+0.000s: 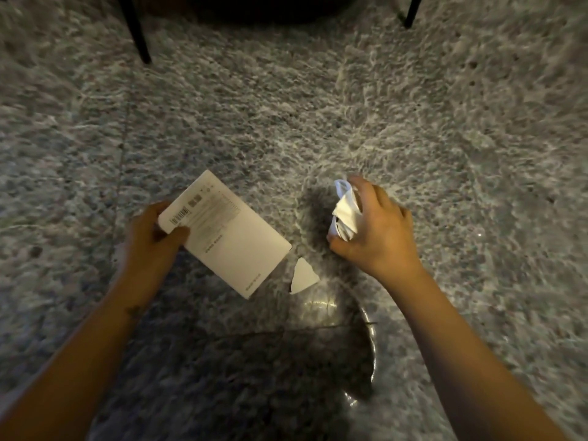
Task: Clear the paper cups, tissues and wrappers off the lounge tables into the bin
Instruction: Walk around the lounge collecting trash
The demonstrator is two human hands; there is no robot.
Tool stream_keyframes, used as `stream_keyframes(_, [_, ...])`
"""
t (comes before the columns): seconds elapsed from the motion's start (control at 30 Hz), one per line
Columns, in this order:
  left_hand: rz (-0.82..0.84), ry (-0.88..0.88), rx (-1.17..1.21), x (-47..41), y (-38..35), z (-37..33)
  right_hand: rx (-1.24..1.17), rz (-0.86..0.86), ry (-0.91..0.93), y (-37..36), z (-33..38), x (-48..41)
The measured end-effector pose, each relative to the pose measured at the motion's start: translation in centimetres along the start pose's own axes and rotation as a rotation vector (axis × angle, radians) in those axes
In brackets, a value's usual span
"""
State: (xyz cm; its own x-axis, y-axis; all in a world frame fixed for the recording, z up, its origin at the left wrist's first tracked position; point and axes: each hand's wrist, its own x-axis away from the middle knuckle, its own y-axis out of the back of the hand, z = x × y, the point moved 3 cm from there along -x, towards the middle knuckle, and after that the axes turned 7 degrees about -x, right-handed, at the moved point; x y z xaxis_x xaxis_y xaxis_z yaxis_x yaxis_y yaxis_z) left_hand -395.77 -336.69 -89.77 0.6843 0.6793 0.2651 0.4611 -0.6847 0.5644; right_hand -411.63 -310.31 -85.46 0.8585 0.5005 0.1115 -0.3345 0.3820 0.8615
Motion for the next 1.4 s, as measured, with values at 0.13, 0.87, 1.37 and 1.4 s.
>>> stream_keyframes(0.13, [0.041,0.032,-0.074,0.0,-0.5,0.7,-0.055,-0.032,0.029,0.6,0.1,0.6])
stream_keyframes(0.87, [0.231,-0.553,-0.238,5.8,-5.1,-7.2,-0.287,-0.174,0.374,-0.7,6.1,5.8])
stream_keyframes(1.37, [0.304,-0.524,-0.434,7.4,-7.0,-4.8,0.014,-0.04,-0.118,-9.9,1.5,6.2])
stream_keyframes(1.4, [0.3,-0.521,-0.435,7.5,-7.0,-4.8,0.002,-0.031,-0.131,-10.1,1.6,6.1])
